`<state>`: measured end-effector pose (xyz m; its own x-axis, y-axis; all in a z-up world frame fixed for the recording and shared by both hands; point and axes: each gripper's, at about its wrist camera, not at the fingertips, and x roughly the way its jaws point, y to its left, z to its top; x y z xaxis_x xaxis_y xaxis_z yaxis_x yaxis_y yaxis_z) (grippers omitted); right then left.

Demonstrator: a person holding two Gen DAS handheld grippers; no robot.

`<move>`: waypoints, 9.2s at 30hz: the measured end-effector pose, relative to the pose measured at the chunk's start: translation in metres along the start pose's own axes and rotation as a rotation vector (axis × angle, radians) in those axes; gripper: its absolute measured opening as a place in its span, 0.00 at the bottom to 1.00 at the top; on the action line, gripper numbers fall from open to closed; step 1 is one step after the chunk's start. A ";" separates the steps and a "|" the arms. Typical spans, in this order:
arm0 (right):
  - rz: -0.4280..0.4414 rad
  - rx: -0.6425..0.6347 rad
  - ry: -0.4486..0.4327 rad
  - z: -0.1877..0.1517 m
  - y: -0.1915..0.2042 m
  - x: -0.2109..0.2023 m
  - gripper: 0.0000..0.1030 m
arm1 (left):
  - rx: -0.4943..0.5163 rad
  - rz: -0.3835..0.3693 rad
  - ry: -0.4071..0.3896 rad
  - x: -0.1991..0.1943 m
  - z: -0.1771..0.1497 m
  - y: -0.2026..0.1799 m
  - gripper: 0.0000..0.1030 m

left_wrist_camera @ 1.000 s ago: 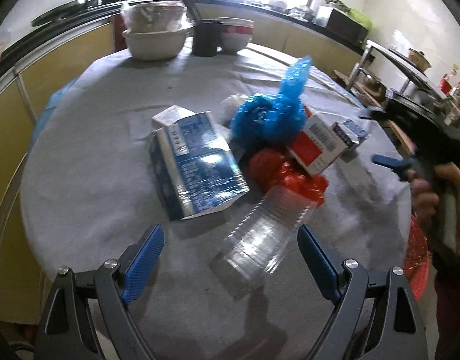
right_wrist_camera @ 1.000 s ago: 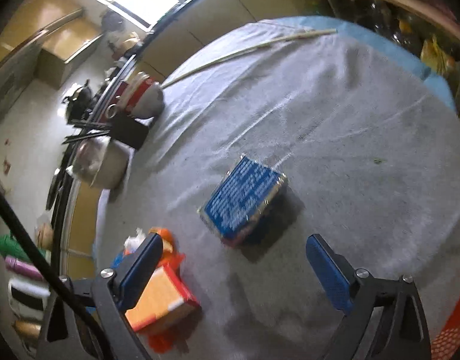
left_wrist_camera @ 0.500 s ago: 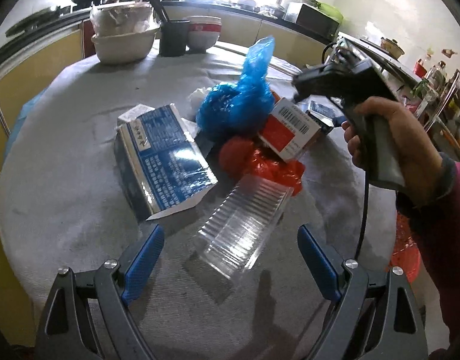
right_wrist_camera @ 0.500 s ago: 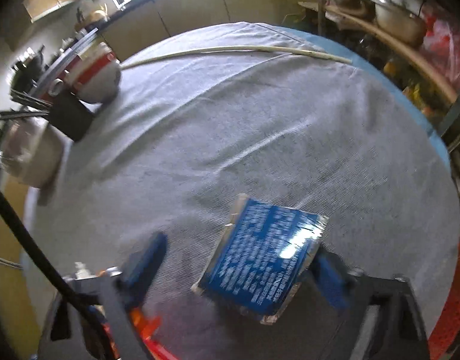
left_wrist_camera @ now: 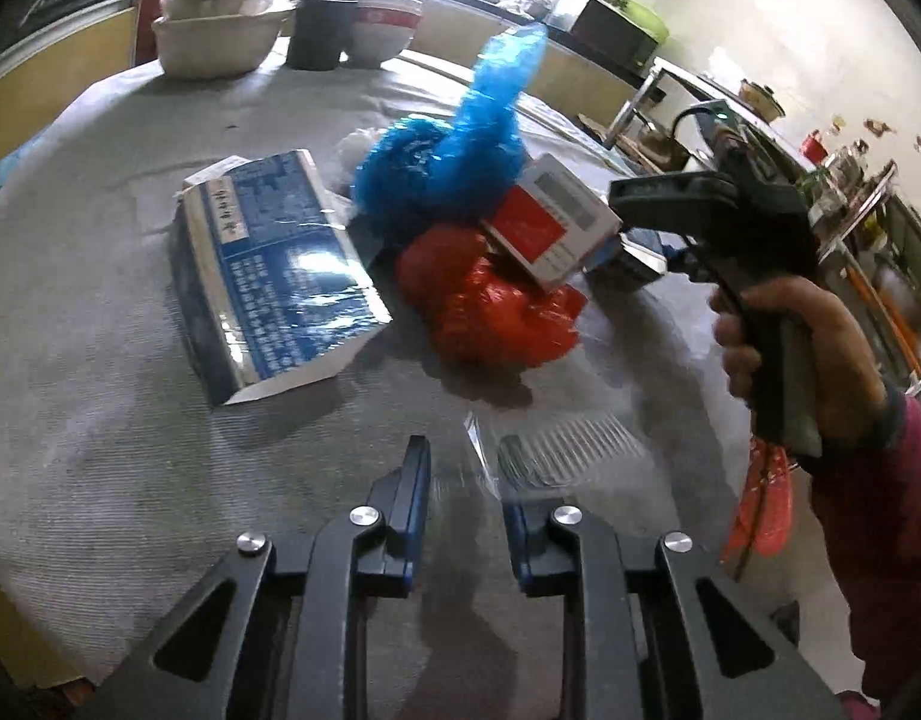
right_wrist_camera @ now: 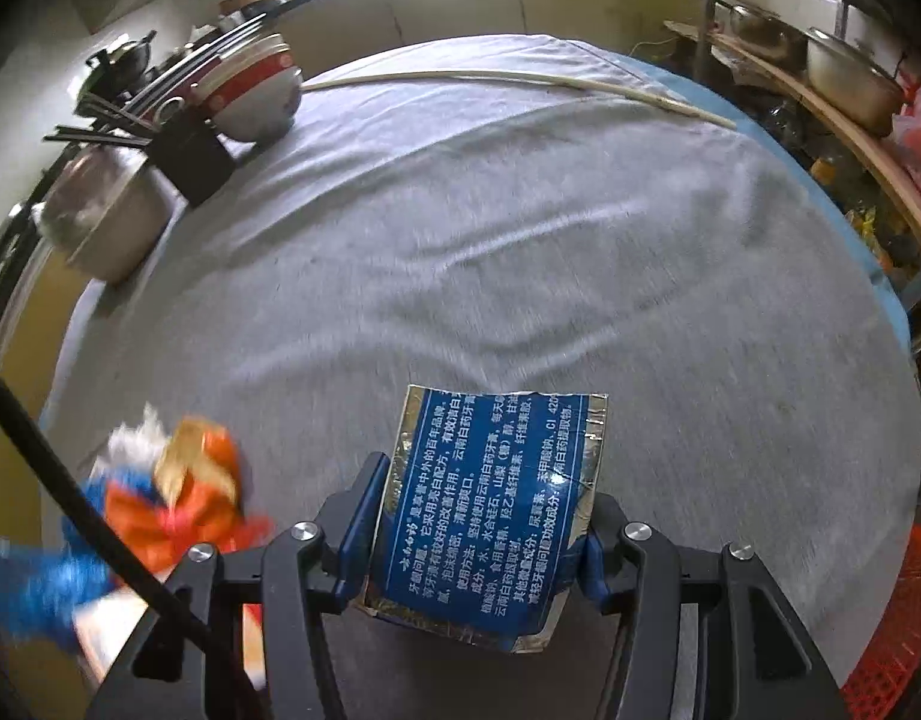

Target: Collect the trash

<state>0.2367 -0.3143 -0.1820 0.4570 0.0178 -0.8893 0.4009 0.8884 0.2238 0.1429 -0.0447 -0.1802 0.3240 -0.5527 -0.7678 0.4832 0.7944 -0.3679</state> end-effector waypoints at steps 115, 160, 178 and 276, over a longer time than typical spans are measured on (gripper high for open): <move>0.253 0.080 0.104 -0.087 0.008 -0.049 0.59 | -0.309 0.167 0.136 0.014 0.059 0.096 0.10; 0.283 0.008 -0.032 -0.130 -0.018 -0.091 0.59 | -0.386 0.209 -0.026 -0.025 0.053 0.087 0.01; 0.351 0.084 -0.072 -0.145 -0.052 -0.110 0.59 | -0.500 0.106 0.029 -0.027 0.048 0.081 0.58; 0.206 0.637 -0.370 -0.214 -0.314 -0.191 0.64 | 0.577 -0.142 0.176 0.078 0.033 -0.342 0.60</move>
<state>-0.1460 -0.4991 -0.1681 0.7633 -0.0995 -0.6383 0.6077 0.4457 0.6573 0.0297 -0.3676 -0.0975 0.1089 -0.5540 -0.8253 0.8899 0.4244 -0.1675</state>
